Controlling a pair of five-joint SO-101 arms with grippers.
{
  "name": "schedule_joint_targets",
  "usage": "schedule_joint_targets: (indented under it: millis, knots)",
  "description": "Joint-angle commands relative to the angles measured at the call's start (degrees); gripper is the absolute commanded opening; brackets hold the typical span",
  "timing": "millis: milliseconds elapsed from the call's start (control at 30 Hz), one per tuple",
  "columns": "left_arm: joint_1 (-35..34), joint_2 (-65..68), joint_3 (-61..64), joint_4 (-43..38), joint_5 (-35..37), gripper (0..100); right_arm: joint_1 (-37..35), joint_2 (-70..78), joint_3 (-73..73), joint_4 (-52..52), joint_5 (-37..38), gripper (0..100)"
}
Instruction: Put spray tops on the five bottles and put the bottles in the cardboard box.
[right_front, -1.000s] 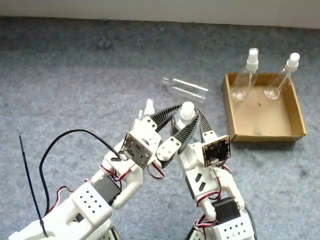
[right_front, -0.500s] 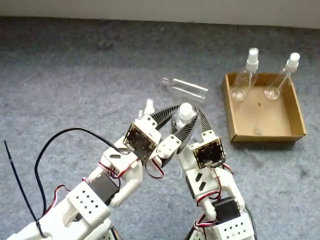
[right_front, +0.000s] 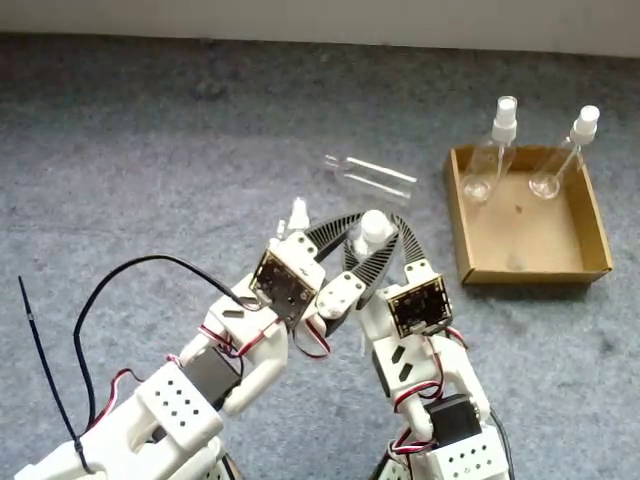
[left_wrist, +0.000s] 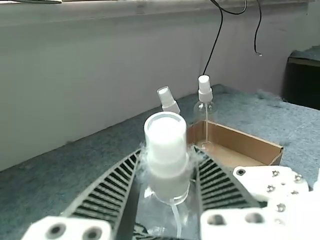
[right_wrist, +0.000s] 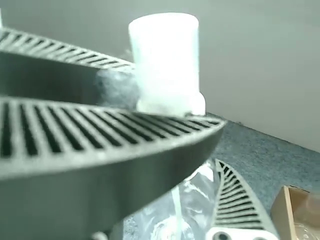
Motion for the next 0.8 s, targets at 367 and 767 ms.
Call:
schedule_joint_targets:
  millis: [367, 767]
  knots:
    - [-1.80, -0.04, -8.31, 15.30, -0.70, 1, 1.10, -0.84, 6.46, 6.73, 0.53, 12.7]
    - [-4.70, -0.04, -8.04, 15.56, -0.44, 1, 1.10, -0.84, 2.86, 8.13, 0.35, 12.7]
